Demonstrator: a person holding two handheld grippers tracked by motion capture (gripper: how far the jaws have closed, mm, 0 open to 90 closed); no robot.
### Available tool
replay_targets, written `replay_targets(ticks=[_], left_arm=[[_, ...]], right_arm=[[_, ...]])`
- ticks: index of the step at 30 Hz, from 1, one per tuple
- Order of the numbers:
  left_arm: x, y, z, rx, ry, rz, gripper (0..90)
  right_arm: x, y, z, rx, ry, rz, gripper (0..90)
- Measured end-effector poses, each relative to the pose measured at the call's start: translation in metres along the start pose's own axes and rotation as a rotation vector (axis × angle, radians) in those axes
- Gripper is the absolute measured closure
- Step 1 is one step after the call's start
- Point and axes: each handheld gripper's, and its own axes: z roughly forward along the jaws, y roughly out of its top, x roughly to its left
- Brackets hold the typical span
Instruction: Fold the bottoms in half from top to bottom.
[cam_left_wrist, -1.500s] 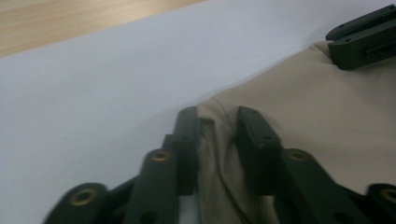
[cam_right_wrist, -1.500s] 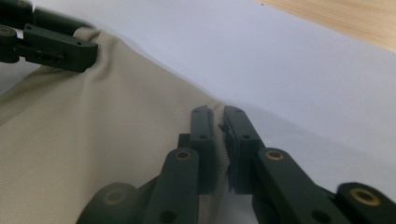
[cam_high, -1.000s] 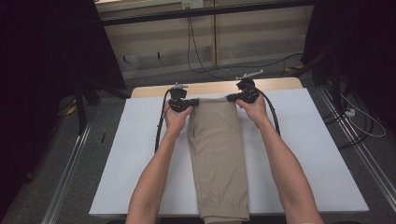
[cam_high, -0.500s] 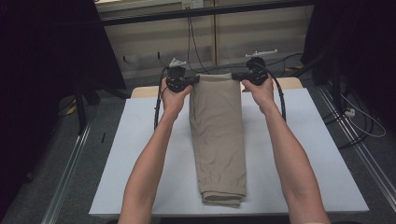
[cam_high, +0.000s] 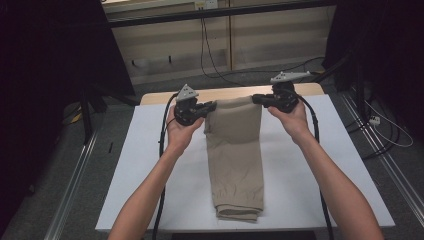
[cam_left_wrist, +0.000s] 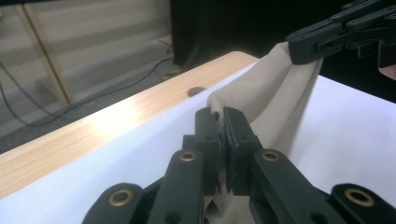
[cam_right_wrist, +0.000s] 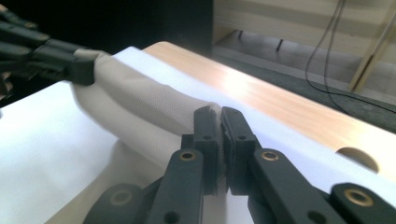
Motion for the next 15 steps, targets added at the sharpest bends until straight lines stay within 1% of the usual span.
replay_targets(ticks=[1,2,3,4,5,6,7,8,9,10,11,12,13,14,15], left_arm=[[-0.005,-0.002,-0.008,-0.003,-0.013,0.001,85.8],[-0.009,-0.004,-0.014,-0.007,-0.027,0.010,85.8],[-0.014,-0.006,-0.020,-0.011,-0.028,0.022,85.7],[-0.019,-0.009,-0.027,-0.013,-0.045,0.026,85.6],[-0.024,-0.012,-0.033,-0.020,-0.066,0.024,85.6],[-0.030,-0.015,-0.039,-0.020,-0.073,0.034,85.6],[-0.036,-0.019,-0.044,-0.013,-0.084,0.039,85.6],[-0.042,-0.025,-0.049,-0.013,-0.095,0.042,85.6],[-0.047,-0.028,-0.053,-0.005,-0.103,0.045,85.6],[-0.055,-0.035,-0.058,0.018,-0.116,0.060,85.6],[-0.062,-0.040,-0.062,0.028,-0.128,0.068,85.6],[-0.070,-0.046,-0.067,0.032,-0.144,0.071,85.6],[-0.076,-0.053,-0.071,0.049,-0.156,0.074,85.6],[-0.083,-0.059,-0.075,0.055,-0.163,0.076,85.6],[-0.089,-0.065,-0.080,0.070,-0.179,0.088,85.6]], right_arm=[[0.004,-0.002,-0.004,-0.005,0.010,-0.003,86.0],[0.012,-0.006,-0.011,-0.002,0.025,-0.014,86.1],[0.018,-0.009,-0.017,-0.004,0.032,-0.026,86.0],[0.024,-0.013,-0.023,-0.006,0.048,-0.024,86.0],[0.029,-0.016,-0.028,-0.002,0.059,-0.032,86.0],[0.035,-0.020,-0.034,-0.002,0.060,-0.046,86.0],[0.039,-0.025,-0.039,-0.007,0.076,-0.033,86.0],[0.043,-0.030,-0.043,-0.003,0.094,-0.039,86.0],[0.047,-0.036,-0.048,0.005,0.095,-0.054,86.0],[0.049,-0.040,-0.050,0.009,0.102,-0.054,86.0],[0.052,-0.048,-0.054,0.019,0.120,-0.043,86.0],[0.057,-0.055,-0.058,0.024,0.127,-0.041,86.0],[0.061,-0.061,-0.061,0.031,0.135,-0.047,86.0],[0.067,-0.068,-0.065,0.033,0.144,-0.052,86.0],[0.072,-0.075,-0.070,0.031,0.159,-0.046,86.0]])
